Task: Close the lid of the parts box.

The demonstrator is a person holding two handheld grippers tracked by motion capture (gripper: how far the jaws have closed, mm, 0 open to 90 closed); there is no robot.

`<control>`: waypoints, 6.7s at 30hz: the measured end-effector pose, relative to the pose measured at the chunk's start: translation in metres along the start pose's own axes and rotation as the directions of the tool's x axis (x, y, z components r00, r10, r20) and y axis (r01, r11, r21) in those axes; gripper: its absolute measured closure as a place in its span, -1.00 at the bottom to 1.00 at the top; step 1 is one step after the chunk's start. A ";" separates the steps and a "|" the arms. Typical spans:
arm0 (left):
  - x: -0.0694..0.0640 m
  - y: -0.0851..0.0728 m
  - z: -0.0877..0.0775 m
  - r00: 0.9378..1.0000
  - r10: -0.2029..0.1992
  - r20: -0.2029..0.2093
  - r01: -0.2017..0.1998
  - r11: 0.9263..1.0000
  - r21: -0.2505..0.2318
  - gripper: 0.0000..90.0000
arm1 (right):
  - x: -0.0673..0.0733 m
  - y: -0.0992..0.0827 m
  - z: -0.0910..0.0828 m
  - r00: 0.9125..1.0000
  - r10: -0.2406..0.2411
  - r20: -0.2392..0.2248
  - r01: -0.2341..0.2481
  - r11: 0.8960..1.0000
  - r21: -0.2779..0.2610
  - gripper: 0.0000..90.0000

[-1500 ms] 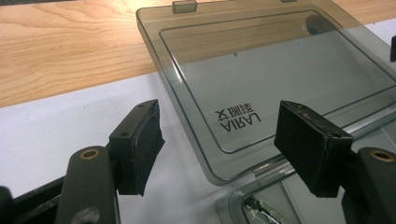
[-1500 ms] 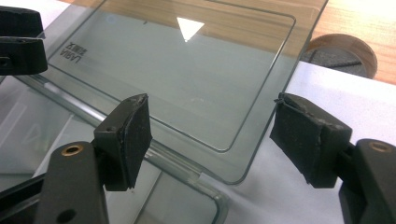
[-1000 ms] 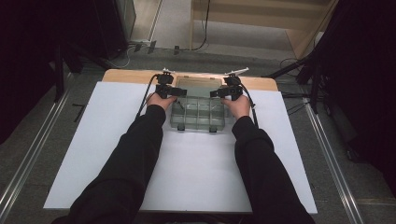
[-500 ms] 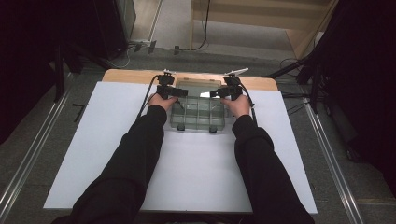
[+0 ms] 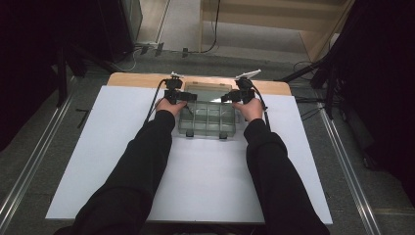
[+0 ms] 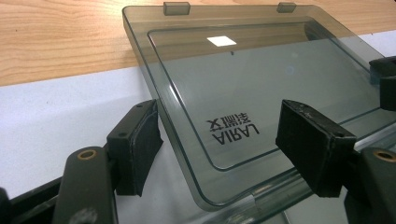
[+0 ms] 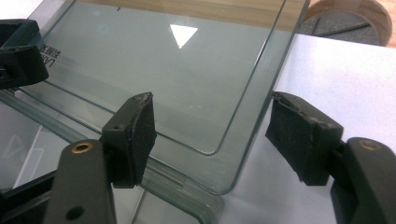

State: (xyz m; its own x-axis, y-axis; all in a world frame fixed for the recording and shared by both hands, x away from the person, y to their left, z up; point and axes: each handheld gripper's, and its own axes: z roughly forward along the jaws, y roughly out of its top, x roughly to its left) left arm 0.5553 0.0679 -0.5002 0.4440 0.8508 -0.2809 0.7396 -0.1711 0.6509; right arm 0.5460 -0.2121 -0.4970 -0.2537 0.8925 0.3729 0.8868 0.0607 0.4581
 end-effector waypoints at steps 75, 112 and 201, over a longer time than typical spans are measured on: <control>0.004 0.010 -0.051 0.993 0.061 0.097 -0.054 0.996 -0.069 0.21 | 0.016 -0.004 -0.054 0.990 -0.135 -0.052 0.120 0.967 -0.223 0.04; 0.009 -0.001 -0.082 0.986 0.103 0.132 -0.101 0.995 -0.028 -0.19 | 0.022 -0.027 -0.072 0.974 -0.217 -0.073 0.188 0.941 -0.282 0.08; -0.015 0.025 -0.113 0.948 0.217 0.232 -0.213 0.976 -0.041 0.98 | 0.012 -0.029 -0.121 0.981 -0.167 -0.101 0.149 0.975 -0.167 1.00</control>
State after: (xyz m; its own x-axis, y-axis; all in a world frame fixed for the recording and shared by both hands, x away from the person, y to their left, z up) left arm 0.5105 0.1069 -0.4001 0.6989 0.6543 -0.2890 0.6067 -0.3284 0.7239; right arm 0.4701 -0.2575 -0.4080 -0.4361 0.8202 0.3701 0.7621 0.1180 0.6366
